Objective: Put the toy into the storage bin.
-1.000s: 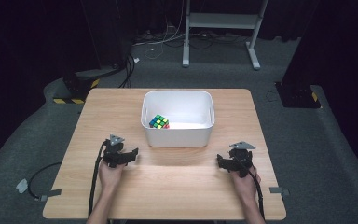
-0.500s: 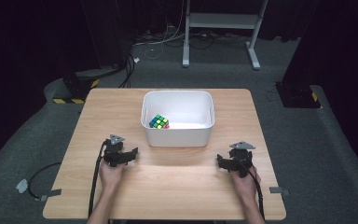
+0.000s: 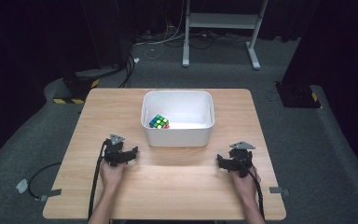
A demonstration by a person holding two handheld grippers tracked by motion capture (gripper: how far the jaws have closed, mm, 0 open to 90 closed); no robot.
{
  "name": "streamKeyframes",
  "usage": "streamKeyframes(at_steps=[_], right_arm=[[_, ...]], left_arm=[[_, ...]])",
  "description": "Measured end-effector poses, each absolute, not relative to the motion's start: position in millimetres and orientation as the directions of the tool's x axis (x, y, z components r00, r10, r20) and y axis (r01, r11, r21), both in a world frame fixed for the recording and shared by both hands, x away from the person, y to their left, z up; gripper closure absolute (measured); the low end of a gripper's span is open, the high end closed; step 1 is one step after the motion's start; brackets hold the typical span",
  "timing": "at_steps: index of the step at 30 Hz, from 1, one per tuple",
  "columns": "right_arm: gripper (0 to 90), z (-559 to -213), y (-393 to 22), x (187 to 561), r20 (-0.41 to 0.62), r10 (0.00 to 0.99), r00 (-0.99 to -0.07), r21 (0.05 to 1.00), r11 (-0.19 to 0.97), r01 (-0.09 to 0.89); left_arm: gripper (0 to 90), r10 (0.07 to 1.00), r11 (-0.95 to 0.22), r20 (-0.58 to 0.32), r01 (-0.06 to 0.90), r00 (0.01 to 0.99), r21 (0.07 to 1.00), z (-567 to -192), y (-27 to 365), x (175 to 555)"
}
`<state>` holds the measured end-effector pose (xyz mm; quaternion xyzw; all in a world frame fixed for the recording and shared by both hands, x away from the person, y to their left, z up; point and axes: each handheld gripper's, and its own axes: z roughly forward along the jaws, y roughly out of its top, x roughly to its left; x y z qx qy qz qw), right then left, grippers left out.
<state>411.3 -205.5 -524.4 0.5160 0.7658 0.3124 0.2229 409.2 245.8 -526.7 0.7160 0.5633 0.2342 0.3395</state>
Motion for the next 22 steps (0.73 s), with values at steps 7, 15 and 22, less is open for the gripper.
streamKeyframes(at_steps=[7, 15, 22], right_arm=[[14.8, -524.5, -205.5, 411.3, -0.019, 0.929, -0.368, 0.709, 0.273, 0.651], [14.8, -524.5, -205.6, 411.3, -0.019, 0.93, -0.368, 0.708, 0.272, 0.651], [14.8, -524.5, -205.6, 411.3, -0.019, 0.93, -0.368, 0.708, 0.272, 0.651]], left_arm=[[25.5, 0.964, -0.134, -0.053, 0.647, 0.261, 0.75, -526.9, 246.1, 409.5], [24.2, 0.965, -0.174, -0.003, 0.648, 0.263, 0.742, -527.3, 240.4, 409.5], [24.0, 0.965, -0.175, -0.002, 0.647, 0.262, 0.742, -527.3, 240.4, 409.5]])
